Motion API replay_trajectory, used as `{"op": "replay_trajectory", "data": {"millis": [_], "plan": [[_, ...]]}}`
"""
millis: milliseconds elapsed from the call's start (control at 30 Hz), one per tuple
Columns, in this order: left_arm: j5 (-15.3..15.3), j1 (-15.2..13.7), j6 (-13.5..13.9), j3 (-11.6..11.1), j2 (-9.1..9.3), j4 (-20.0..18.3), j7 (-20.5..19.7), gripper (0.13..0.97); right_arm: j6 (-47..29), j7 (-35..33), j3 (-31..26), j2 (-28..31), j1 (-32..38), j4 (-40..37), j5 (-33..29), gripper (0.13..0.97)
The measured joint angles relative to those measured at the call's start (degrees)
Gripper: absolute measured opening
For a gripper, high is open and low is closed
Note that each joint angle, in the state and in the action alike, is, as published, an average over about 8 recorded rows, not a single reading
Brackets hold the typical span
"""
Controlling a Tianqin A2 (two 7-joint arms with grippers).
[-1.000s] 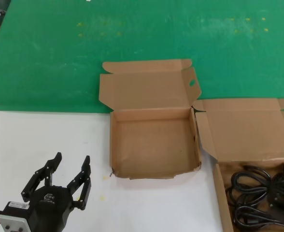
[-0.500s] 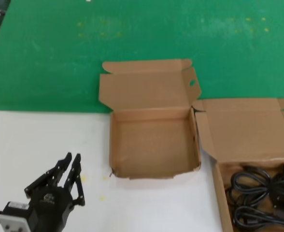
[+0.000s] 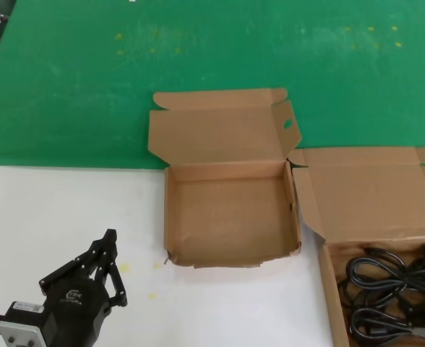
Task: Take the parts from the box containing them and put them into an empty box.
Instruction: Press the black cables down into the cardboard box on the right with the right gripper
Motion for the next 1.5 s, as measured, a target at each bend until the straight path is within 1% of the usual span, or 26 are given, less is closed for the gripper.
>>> {"op": "replay_trajectory", "data": {"millis": [133, 300, 533, 833, 1233, 1400, 1500], "plan": [[0.0, 0.0, 0.0, 0.0, 0.0, 0.0, 0.0, 0.137, -1.2, -3.4, -4.4, 0.0, 5.3, -0.8, 0.5, 0.966], [0.0, 0.0, 0.0, 0.0, 0.0, 0.0, 0.0, 0.135, -3.9, -9.5, -7.2, -1.5, 10.3, -2.6, 0.9, 0.966], [0.0, 0.0, 0.0, 0.0, 0.0, 0.0, 0.0, 0.135, -6.6, -18.1, -8.5, -4.3, 14.6, -5.9, 1.0, 0.966], [0.0, 0.0, 0.0, 0.0, 0.0, 0.0, 0.0, 0.135, -6.3, -26.5, -8.7, -6.7, 17.0, -9.0, 1.0, 0.966], [0.0, 0.0, 0.0, 0.0, 0.0, 0.0, 0.0, 0.135, -7.3, -30.2, -8.7, -7.3, 18.7, -10.4, 1.0, 0.966], [0.0, 0.0, 0.0, 0.0, 0.0, 0.0, 0.0, 0.135, -9.1, -29.9, -8.7, -6.8, 19.2, -10.8, 1.0, 0.966], [0.0, 0.0, 0.0, 0.0, 0.0, 0.0, 0.0, 0.134, -11.3, -28.4, -8.7, -6.5, 19.6, -11.2, 0.0, 0.966]]}}
